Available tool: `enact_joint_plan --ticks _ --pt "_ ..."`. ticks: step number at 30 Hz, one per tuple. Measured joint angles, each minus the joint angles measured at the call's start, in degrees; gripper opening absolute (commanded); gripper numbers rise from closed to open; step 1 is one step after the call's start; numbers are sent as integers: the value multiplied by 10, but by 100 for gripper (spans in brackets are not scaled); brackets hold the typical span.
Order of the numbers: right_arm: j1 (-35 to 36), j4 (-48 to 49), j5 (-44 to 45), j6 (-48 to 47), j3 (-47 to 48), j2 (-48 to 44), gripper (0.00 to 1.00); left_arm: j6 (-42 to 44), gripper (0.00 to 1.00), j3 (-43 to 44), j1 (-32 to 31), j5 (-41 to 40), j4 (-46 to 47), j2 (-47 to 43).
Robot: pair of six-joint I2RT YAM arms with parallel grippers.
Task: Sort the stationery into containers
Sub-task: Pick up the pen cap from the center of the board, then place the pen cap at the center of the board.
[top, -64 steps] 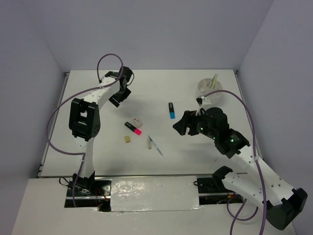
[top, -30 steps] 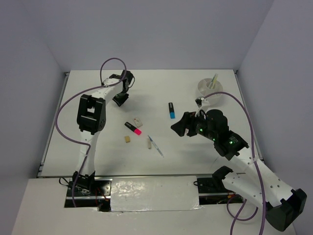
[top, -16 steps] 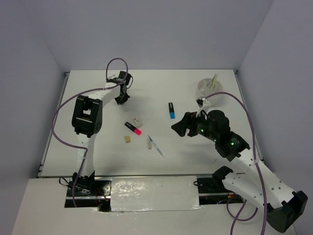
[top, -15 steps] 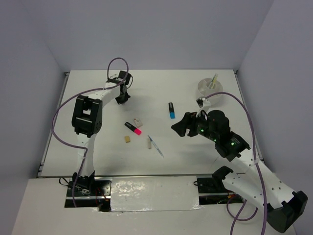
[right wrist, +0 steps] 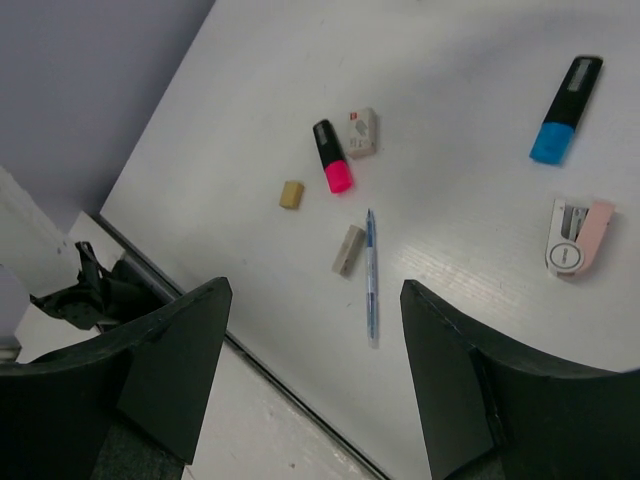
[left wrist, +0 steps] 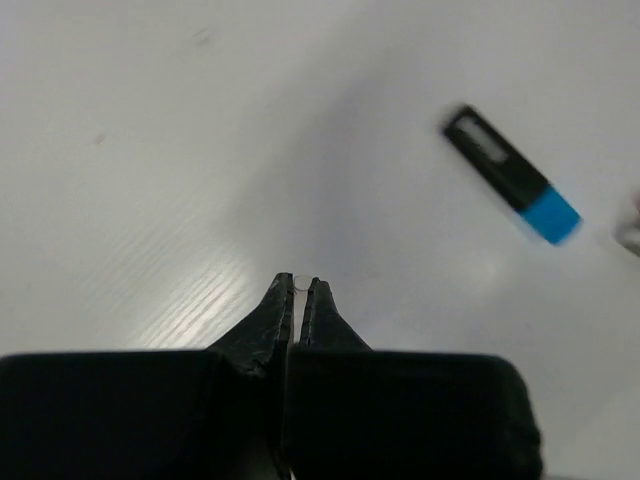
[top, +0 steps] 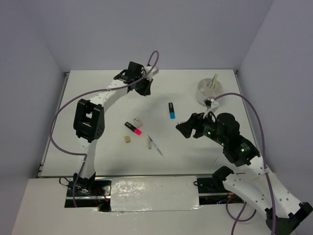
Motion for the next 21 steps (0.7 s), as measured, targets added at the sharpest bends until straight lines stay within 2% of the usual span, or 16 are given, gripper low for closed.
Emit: enact_joint_plan --ticks 4,8,9,11,14,18,21 --pt "0 -30 16 -8 30 -22 77 128 0 -6 -70 58 -24 -38" --pt "0 -60 35 -15 63 -41 77 198 0 -18 -152 64 -62 -42" --pt "0 -71 41 -17 71 -48 77 210 8 -18 -171 63 -75 -36" --pt "0 -88 50 -20 82 -66 77 220 8 -20 -205 60 -92 -21" --pt "0 -111 60 -24 93 -96 77 223 9 -85 -234 61 -72 -23" --pt "0 -133 68 -28 102 -118 77 218 9 -185 -243 64 -40 -38" --pt "0 -144 70 -30 104 -118 77 208 10 -202 -247 48 -17 -54"
